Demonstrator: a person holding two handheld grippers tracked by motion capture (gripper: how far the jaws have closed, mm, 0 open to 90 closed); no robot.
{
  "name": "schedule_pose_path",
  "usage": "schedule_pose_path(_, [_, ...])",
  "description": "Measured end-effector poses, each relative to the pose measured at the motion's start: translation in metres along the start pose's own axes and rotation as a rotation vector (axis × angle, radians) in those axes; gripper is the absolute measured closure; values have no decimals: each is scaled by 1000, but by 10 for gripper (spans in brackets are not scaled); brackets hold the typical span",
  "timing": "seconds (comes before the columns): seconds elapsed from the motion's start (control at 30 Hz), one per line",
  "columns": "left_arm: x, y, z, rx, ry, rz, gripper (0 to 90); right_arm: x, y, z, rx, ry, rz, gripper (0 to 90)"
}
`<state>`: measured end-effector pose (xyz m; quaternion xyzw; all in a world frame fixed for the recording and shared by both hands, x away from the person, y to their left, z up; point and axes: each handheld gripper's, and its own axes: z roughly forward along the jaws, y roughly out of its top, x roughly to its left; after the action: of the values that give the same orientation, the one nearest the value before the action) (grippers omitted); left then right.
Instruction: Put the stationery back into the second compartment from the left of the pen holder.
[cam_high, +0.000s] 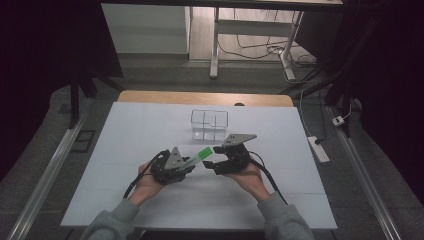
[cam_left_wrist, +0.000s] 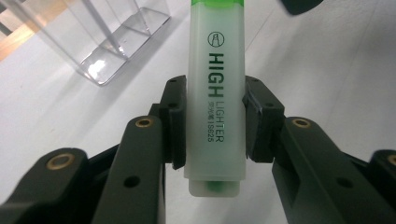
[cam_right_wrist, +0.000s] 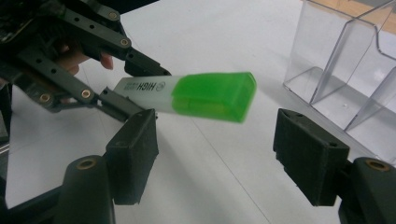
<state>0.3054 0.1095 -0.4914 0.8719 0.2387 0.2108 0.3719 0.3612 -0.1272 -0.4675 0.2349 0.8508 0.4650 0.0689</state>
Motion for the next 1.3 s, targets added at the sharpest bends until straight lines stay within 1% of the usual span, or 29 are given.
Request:
schedule_pose_path(0.1, [-5,2,1,-7,-6,13,642,2,-2,4,3,9,15,309])
schedule_pose_path(0.23, [-9,3,4,-7,-7,20,641,4,-2,6,-7,30,20,365])
schedule_pose_path(0.3, [-9,3,5,-1,-1,20,641,6,-2,7,-10,20,15,388])
schedule_pose_path(0.33, [-10,3,6,4,1,19,640,6,-2,6,-12,21,13,409])
schedule_pose_path(0.4, [-10,2,8,11,4,20,639,5,-1,5,-28,36,27,467])
schedule_pose_path(0.47, [-11,2,10,15,5,18,639,6,0,3,-54,66,38,534])
schedule_pose_path(0.5, [-11,2,11,19,7,19,639,6,0,3,-54,66,38,534])
schedule_pose_path(0.57, [-11,2,13,27,4,18,638,7,1,2,-70,81,27,586])
schedule_pose_path(0.6, [-12,1,13,25,3,18,637,8,2,1,-85,96,22,629])
schedule_pose_path(0.63, [-12,2,14,23,-1,15,638,8,2,0,-93,108,22,641])
schedule_pose_path(0.7, [-12,2,15,23,2,15,637,9,3,0,-101,115,9,665])
schedule_pose_path(0.8, [-11,1,15,22,3,1,626,12,4,0,-106,133,-4,699])
schedule_pose_path(0.93, [-6,0,13,0,-11,-38,574,12,4,0,-115,148,-4,726])
schedule_pose_path(1.03, [-4,-1,12,-1,-9,-58,510,12,4,-2,-125,134,-21,732])
schedule_pose_path(1.3, [2,-3,8,-1,-18,-96,382,6,4,-8,-139,107,-18,734])
